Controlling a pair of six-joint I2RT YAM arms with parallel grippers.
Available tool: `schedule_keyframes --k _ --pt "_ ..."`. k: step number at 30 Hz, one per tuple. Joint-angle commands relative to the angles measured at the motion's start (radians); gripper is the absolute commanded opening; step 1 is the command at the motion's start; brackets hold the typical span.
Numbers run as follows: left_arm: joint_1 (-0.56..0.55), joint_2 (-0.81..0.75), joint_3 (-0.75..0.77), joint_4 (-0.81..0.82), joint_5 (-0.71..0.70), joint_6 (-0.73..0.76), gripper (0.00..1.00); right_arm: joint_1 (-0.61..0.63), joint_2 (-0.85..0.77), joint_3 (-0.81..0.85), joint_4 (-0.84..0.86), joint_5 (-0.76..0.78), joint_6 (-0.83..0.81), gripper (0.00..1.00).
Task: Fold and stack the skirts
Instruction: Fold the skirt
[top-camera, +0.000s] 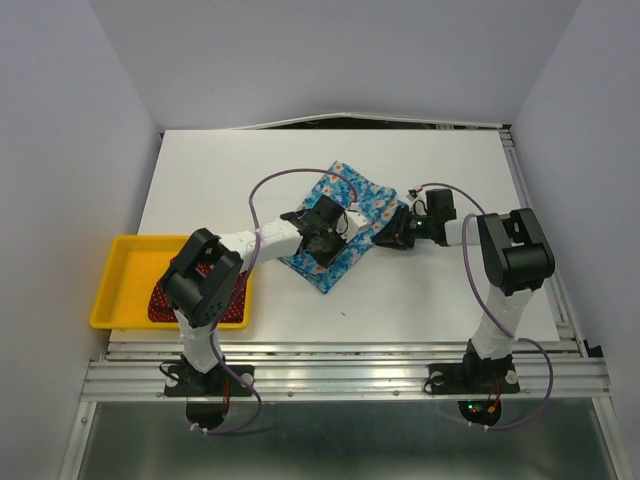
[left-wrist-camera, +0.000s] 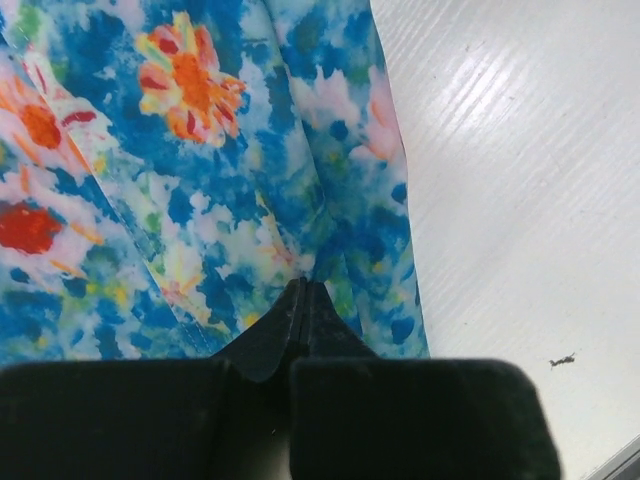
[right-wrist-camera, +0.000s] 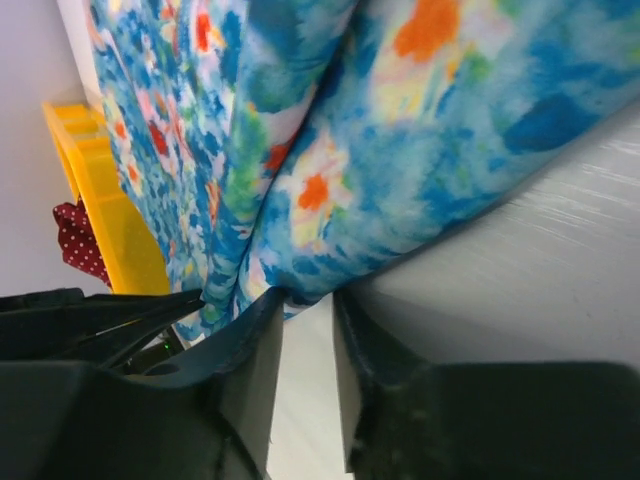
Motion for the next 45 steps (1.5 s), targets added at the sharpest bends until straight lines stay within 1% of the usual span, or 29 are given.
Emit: schedule_keyframes --k 1,5,9,12,17,19,25,27,29,33,34,35,37,38,42,43,45 --pt "-0.009 -0.034 0.019 -0.017 0.052 0.017 0.0 0.005 0.052 -0.008 -0.045 0.091 -0.018 0.28" --pt "-0.035 -0.071 0.013 -0.041 0.072 0.039 0.0 0.005 0.058 -0.011 -0.045 0.093 -0.013 0.2" --pt "-0.058 -0.091 -0.001 -0.051 0.095 0.051 0.0 0.005 0.061 -0.013 -0.049 0.105 -0.016 0.17" --pt "-0.078 -0.103 -0.01 -0.052 0.098 0.062 0.0 0.005 0.059 -0.017 -0.056 0.117 -0.018 0.15" --pt "-0.098 -0.132 -0.003 -0.038 0.109 0.036 0.0 0.005 0.05 -0.034 -0.062 0.131 -0.026 0.15" --pt "-0.106 -0.128 0.005 -0.04 0.124 0.028 0.0 0.005 0.044 -0.037 -0.062 0.132 -0.029 0.13" --pt "-0.123 -0.082 0.014 0.003 0.176 0.001 0.0 0.005 0.017 -0.059 -0.062 0.151 -0.033 0.13" --pt "-0.126 -0.039 0.023 0.012 0.191 -0.015 0.0 0.005 0.017 -0.057 -0.076 0.148 -0.041 0.18" --pt "-0.129 0.011 0.034 0.029 0.204 -0.025 0.0 0.005 0.003 -0.052 -0.105 0.151 -0.068 0.25" --pt "-0.13 0.09 0.049 0.054 0.237 -0.044 0.0 -0.004 -0.051 -0.034 -0.169 0.178 -0.122 0.31" --pt "-0.13 0.101 0.051 0.06 0.243 -0.048 0.0 -0.015 -0.062 -0.028 -0.21 0.183 -0.134 0.32" --pt "-0.13 0.11 0.051 0.075 0.248 -0.053 0.0 -0.015 -0.072 -0.013 -0.235 0.191 -0.16 0.41" --pt "-0.132 0.118 0.049 0.093 0.262 -0.062 0.0 -0.049 -0.103 -0.002 -0.29 0.197 -0.181 0.53" --pt "-0.133 0.116 0.048 0.116 0.27 -0.07 0.0 -0.059 -0.114 0.0 -0.301 0.198 -0.188 0.62" --pt "-0.135 0.122 0.036 0.144 0.286 -0.081 0.0 -0.081 -0.123 0.033 -0.321 0.166 -0.181 0.77" --pt "-0.138 0.122 0.034 0.149 0.283 -0.082 0.0 -0.081 -0.123 0.044 -0.32 0.159 -0.165 0.77" --pt "-0.147 0.13 0.037 0.156 0.276 -0.085 0.0 -0.081 -0.088 0.079 -0.301 0.14 -0.126 0.81"
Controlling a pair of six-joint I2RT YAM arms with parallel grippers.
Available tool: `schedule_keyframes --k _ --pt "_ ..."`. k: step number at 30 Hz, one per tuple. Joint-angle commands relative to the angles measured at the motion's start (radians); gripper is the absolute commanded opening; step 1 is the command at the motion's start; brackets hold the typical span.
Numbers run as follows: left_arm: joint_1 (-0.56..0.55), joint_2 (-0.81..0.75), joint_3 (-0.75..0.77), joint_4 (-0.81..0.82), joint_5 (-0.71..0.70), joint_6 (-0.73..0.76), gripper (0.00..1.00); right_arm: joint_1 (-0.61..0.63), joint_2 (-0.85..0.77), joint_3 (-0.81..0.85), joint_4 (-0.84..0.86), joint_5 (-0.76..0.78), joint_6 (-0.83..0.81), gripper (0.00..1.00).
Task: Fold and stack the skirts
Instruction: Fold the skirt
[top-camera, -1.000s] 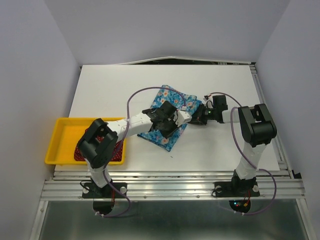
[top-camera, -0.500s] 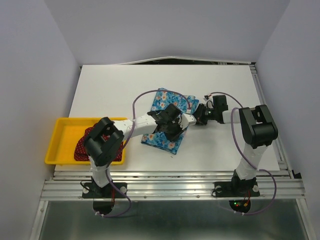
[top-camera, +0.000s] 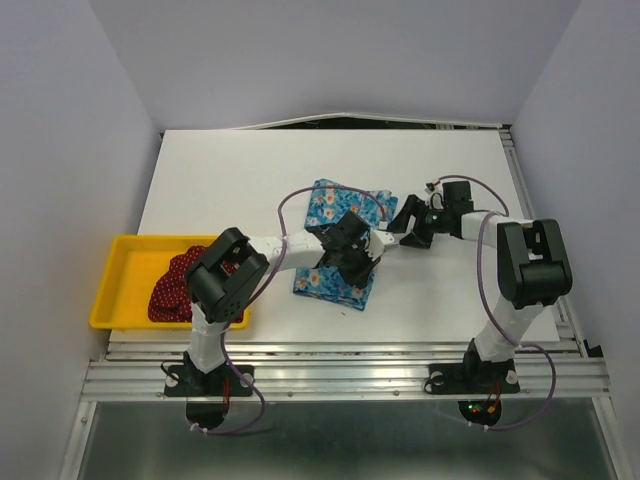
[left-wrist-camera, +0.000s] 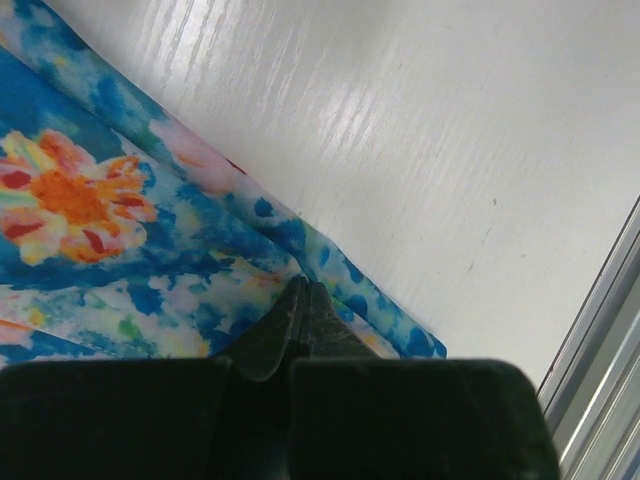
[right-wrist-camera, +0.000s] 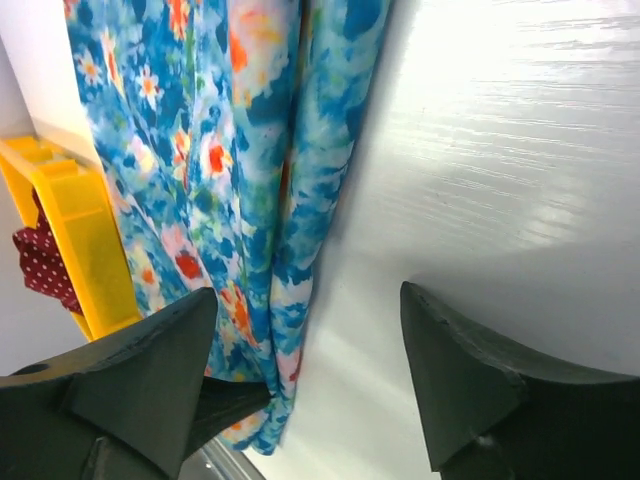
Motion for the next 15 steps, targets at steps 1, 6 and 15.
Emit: schedule_keyframes --k 1,6,15 --pt "-0.026 0.017 0.01 0.032 0.013 -0.019 0.0 -0.005 0.055 0.07 -0.062 0.045 0.011 0.85" --pt "-0.044 0.042 0.042 0.04 -0.045 -0.046 0.02 0.032 0.144 0.096 -0.04 0.031 0.051 0.86" --pt "-0.067 0.016 0.085 0.018 -0.163 -0.022 0.42 0.092 0.25 0.155 -0.132 0.165 -0.043 0.39"
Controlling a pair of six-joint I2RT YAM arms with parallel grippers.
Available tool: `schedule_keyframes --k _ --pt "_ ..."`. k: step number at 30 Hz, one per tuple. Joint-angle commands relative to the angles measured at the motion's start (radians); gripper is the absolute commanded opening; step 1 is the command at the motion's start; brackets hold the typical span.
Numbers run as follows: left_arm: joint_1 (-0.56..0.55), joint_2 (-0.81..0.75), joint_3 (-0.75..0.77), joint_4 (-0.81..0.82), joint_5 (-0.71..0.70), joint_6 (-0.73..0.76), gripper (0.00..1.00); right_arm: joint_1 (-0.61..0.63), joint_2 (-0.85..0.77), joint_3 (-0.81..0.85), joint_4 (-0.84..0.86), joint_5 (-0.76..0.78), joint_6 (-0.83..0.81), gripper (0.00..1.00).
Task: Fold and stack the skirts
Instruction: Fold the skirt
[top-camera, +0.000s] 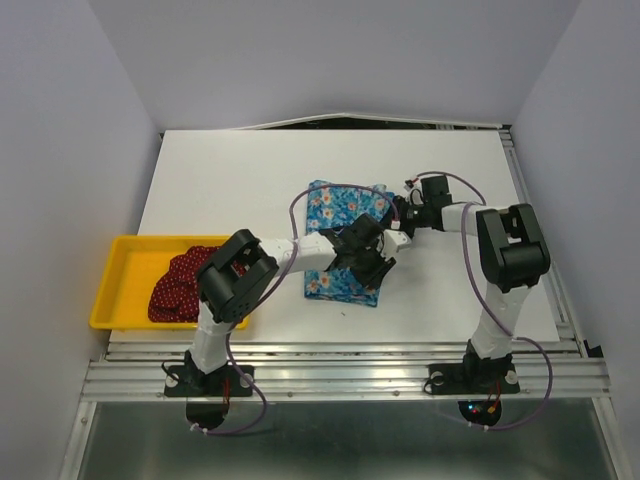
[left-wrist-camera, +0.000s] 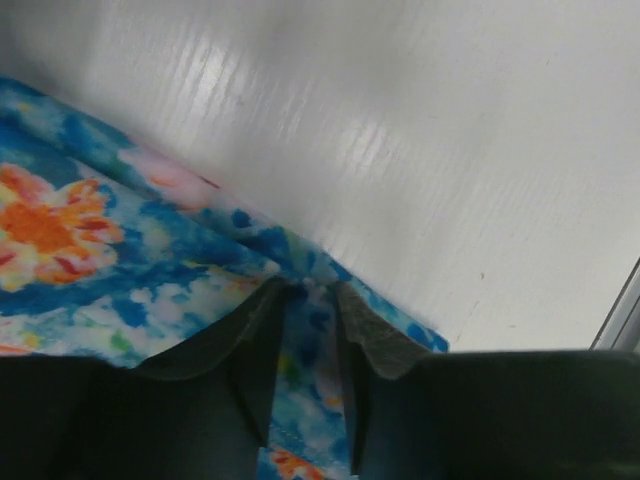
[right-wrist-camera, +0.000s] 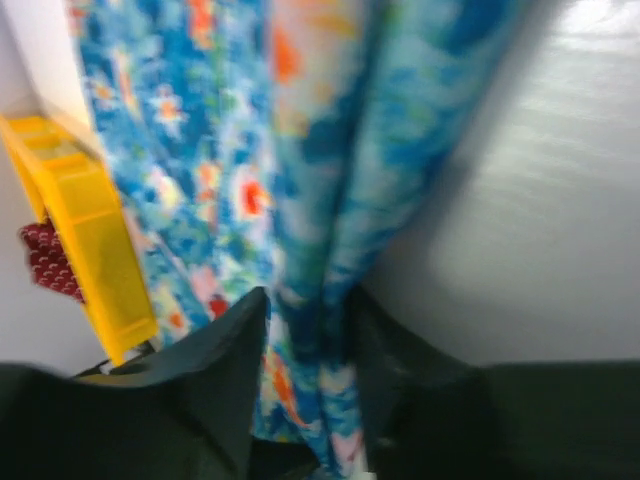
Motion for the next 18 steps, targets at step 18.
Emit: schedule_keyframes --k 18 --pt "-0.195 -0.585 -0.613 0.086 -0.486 0.54 0.71 0.013 0.233 0.105 -0.24 0.279 -0.249 0.01"
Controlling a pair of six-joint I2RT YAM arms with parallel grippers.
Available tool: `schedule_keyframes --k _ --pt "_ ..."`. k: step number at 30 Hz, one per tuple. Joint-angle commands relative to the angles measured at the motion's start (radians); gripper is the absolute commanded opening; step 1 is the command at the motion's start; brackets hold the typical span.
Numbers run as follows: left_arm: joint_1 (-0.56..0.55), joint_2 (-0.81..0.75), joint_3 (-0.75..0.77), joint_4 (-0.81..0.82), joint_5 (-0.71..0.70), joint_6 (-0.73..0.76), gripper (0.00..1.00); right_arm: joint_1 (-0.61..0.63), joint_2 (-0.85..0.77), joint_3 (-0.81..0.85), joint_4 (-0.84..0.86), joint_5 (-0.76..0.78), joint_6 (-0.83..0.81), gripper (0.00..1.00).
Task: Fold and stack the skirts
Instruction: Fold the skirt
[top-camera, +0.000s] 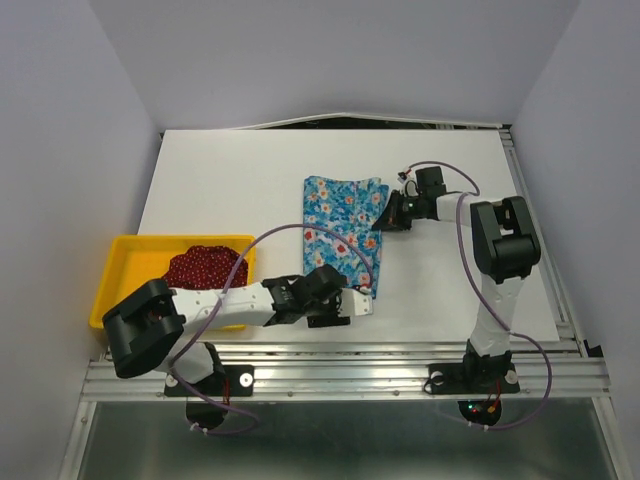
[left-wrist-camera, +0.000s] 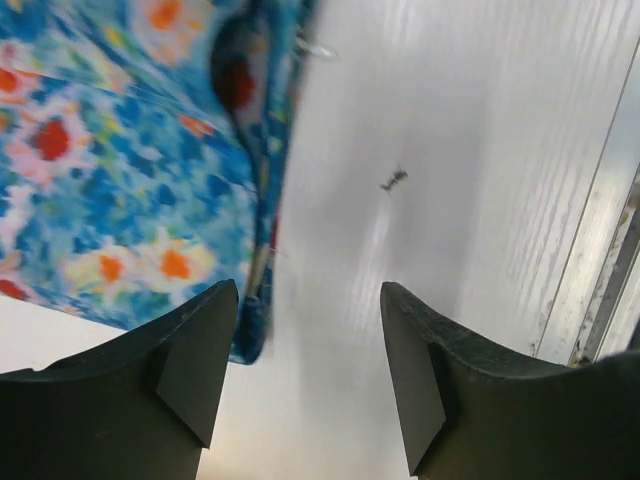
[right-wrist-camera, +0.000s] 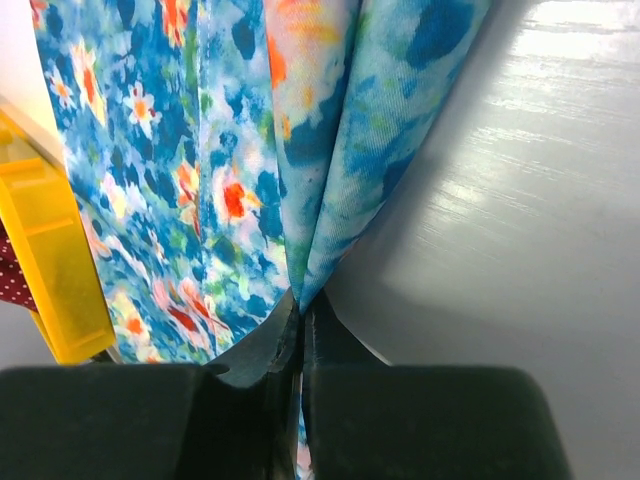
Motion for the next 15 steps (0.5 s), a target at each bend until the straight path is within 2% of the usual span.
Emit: schedule_keyframes --k 1,8,11,15 --pt "-0.049 0.038 -0.072 0.133 -0.126 0.088 0.71 0.001 0.114 -0.061 -0.139 0.242 -0.113 0.01" --pt "-0.089 0.181 -0.081 0.386 -0.347 0.095 0.7 0.001 0.11 -0.072 -0.138 0.235 -0.135 0.01" --pt "-0.095 0.218 -0.075 0.416 -0.367 0.106 0.69 0.001 0.111 -0.072 -0.138 0.232 -0.141 0.01" --pt "-0.098 0.291 -0.061 0.393 -0.316 0.146 0.66 0.001 0.113 -0.072 -0.147 0.235 -0.159 0.01"
